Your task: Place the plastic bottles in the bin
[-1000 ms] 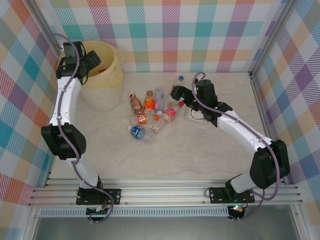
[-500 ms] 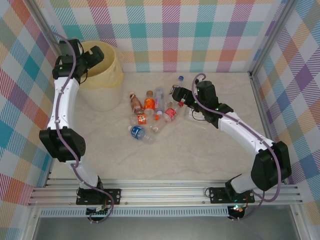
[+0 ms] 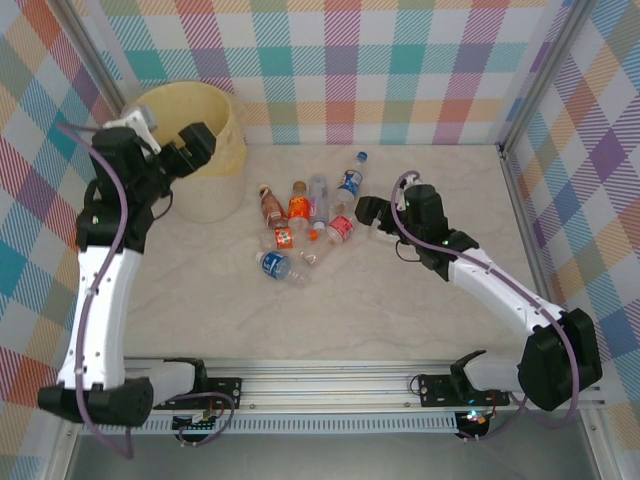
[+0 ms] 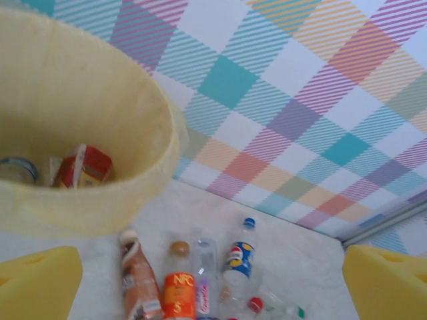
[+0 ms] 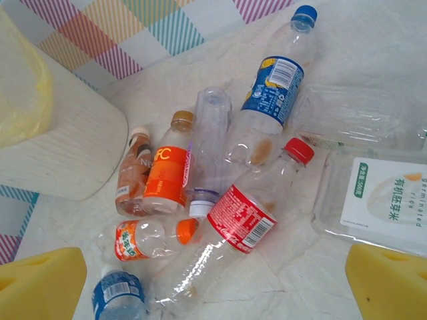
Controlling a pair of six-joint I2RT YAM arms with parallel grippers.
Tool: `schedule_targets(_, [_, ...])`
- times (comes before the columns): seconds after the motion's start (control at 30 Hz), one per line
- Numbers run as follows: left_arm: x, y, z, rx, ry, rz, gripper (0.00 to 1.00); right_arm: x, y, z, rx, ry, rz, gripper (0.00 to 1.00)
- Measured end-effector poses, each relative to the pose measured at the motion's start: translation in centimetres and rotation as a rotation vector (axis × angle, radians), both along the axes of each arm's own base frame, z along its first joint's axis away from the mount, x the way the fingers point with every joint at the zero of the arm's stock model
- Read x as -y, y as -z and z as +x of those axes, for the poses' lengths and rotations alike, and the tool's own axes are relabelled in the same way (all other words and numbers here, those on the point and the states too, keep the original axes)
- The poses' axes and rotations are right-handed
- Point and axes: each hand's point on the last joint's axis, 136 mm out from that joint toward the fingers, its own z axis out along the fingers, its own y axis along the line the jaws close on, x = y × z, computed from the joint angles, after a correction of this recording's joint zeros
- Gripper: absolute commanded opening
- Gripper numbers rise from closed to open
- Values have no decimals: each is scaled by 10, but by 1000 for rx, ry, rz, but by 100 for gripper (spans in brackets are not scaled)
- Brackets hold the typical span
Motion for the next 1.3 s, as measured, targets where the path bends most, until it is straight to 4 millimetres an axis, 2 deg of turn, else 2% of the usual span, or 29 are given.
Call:
schedule_targets(0.07, [10, 17, -11, -38, -7, -29, 100, 0, 6, -4, 6, -19, -10, 100])
schedule_targets(0.13, [29, 37, -20, -90, 8, -49, 100, -3, 11, -8, 13, -56, -22, 100])
schedule_targets(0.27, [64, 94, -39, -227, 26, -78, 100, -11, 17, -15, 19, -136, -41, 100])
schedule_targets(0.37, [70, 145, -51, -360, -9, -91, 100, -14, 20, -19, 26, -172, -39, 100])
schedule_targets(0.43, [70, 169, -52, -426, -41, -104, 100, -15, 26, -22, 22, -186, -38, 100])
schedule_targets(0.63, [87, 229, -41, -595, -47, -75, 100, -19, 43, -31, -4, -224, -28, 100])
schedule_targets(0.73, [93, 259, -44, -686, -69, -81, 100, -24, 48, -33, 0, -260, -21, 100])
schedule_targets(0.8, [95, 275, -54, -731, -98, -100, 100, -28, 50, -35, 3, -292, -22, 100])
schedule_targets(0.93, [110, 286, -67, -765, -125, -141, 100, -32, 50, -37, 36, -329, -19, 100])
schedule_targets(1.03, [123, 297, -66, -789, -142, -171, 100, -32, 56, -40, 50, -344, -27, 100])
schedule_targets(1.1, [131, 312, -65, -823, -161, -171, 100, -32, 59, -43, 53, -357, -32, 100])
schedule_targets(1.2, [142, 334, -66, -870, -179, -160, 100, -32, 56, -45, 76, -370, -38, 100])
schedule_targets(1.3, [149, 344, -61, -876, -194, -182, 100, -30, 48, -49, 114, -379, -43, 100])
